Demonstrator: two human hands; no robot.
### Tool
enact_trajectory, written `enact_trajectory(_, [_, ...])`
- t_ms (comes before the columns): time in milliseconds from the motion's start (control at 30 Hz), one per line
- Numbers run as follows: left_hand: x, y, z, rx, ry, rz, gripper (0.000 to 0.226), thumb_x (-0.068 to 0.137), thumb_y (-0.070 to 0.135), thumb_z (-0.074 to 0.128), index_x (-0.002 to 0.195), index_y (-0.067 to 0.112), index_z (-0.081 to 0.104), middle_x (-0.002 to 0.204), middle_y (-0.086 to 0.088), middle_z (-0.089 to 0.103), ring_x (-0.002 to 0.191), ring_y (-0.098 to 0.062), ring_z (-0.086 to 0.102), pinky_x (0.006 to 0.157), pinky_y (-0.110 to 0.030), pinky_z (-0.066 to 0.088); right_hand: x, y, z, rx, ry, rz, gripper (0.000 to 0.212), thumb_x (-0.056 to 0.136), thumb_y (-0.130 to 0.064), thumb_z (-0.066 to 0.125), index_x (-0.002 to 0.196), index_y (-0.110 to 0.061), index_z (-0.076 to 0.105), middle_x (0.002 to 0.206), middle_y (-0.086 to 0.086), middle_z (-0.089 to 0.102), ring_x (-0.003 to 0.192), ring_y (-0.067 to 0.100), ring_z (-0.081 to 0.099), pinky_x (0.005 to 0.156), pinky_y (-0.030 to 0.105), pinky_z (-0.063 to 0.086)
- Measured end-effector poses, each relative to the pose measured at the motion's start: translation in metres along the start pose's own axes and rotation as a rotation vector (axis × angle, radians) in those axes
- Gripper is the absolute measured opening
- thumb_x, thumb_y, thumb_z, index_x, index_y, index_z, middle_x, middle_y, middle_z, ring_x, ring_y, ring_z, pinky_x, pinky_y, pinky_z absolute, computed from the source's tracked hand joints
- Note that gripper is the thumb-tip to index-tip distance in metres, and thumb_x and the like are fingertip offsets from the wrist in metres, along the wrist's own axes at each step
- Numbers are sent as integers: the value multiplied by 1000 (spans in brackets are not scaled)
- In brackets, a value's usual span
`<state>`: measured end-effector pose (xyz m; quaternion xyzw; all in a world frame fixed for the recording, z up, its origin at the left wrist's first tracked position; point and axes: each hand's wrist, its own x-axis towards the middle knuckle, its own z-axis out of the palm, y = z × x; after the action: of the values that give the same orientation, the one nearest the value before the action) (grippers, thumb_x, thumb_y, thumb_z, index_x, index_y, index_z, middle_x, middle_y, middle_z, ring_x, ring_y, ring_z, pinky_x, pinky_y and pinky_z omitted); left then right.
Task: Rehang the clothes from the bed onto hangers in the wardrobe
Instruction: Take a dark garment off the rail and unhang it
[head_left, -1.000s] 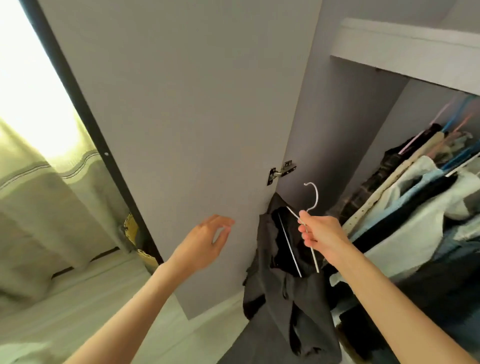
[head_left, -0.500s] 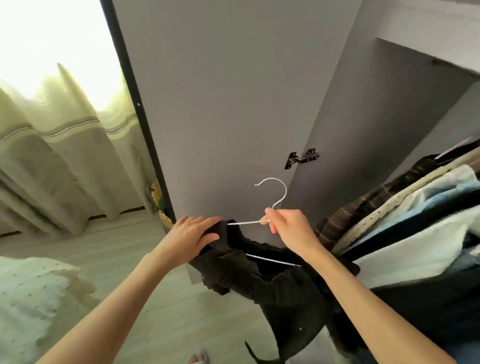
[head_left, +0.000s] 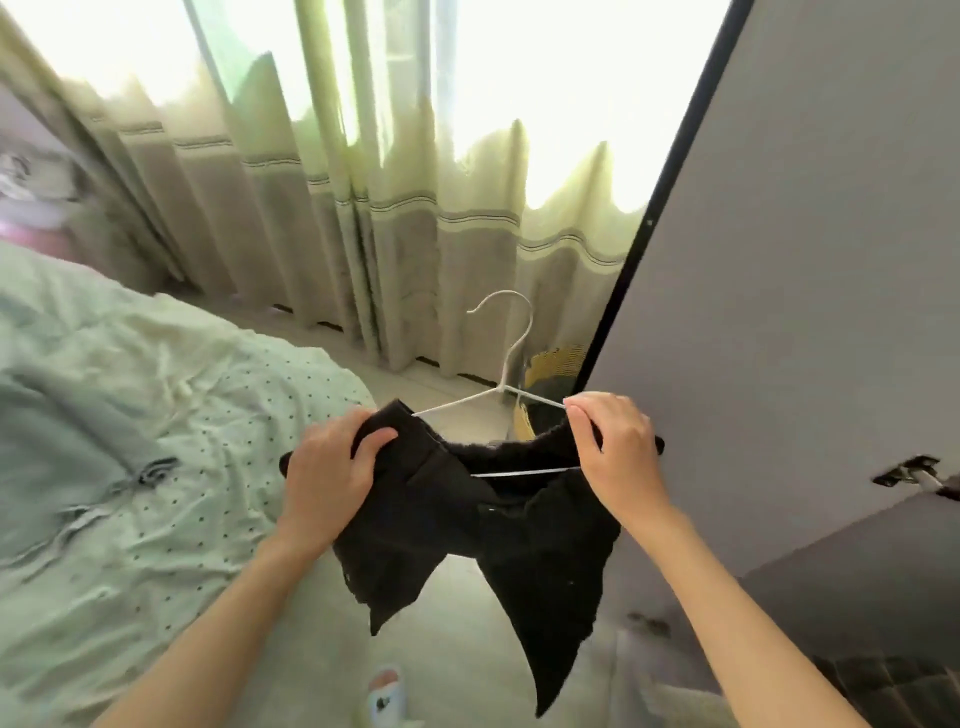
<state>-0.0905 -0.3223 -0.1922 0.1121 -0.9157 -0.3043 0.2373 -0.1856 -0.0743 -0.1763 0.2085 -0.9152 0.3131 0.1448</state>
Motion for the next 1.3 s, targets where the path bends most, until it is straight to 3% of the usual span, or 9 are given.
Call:
enact_trajectory(100, [-7,-26,-34,49,134,-166,13,90,20,58,95,10,64,79,0,62,77,-24,54,75,-34,39,24,-19,35,0,-77,-78,42,91,-37,43,117,-9,62,118,8,62,112,24,54,97,39,38])
enact_trajectory(200, [-11,-53,-66,94,228,-276,15,90,23,57,95,11,63,73,2,58,73,-23,54,76,-39,42,52,-44,75,-37,-182,-189,46,93,-42,40,111,-7,62,103,9,67,99,28,59,92,41,42])
enact_trajectory(267, [-16,-70,-86,123,281,-335,18,90,27,56,100,14,64,78,-2,65,77,-26,58,75,-39,44,69,-68,98,4,-220,-240,32,94,-33,48,103,-6,63,95,8,67,90,28,58,85,39,42])
enact_trajectory(367, [-18,-90,-122,216,416,-412,21,90,31,56,100,14,65,81,-6,67,78,-30,61,68,-36,43,93,-117,127,77,-160,-345,21,92,-26,55,92,-9,65,80,4,66,78,23,55,78,33,38])
enact_trajectory(467, [-4,-103,-164,284,553,-415,31,91,39,52,104,14,65,90,-9,69,85,-32,61,72,-38,46,120,-172,147,164,-64,-411,26,90,-31,52,85,-10,66,73,1,64,71,19,51,78,28,32])
enact_trajectory(767, [82,-145,-293,270,841,-433,27,92,35,53,102,12,64,87,-10,68,85,-33,59,88,-44,44,238,-349,176,370,141,-629,44,88,-44,41,85,-9,67,77,6,67,77,29,57,82,36,37])
enact_trajectory(933, [131,-165,-356,363,917,-419,34,93,39,49,112,14,62,102,-12,66,98,-36,53,87,-38,38,289,-419,184,447,178,-672,31,92,-33,51,93,-6,66,84,10,68,87,31,56,88,39,38])
enact_trajectory(1100, [180,-198,-405,400,957,-353,32,93,40,48,102,12,62,86,-9,67,85,-30,59,78,-41,46,345,-480,208,460,257,-721,28,93,-31,52,97,-8,67,89,9,70,89,30,56,89,35,34])
enact_trajectory(1300, [227,-289,-414,391,849,-496,29,94,36,49,106,12,60,87,-8,66,85,-27,59,73,-34,44,403,-527,301,459,33,-777,31,93,-34,51,96,-7,67,90,11,69,89,30,55,88,40,39])
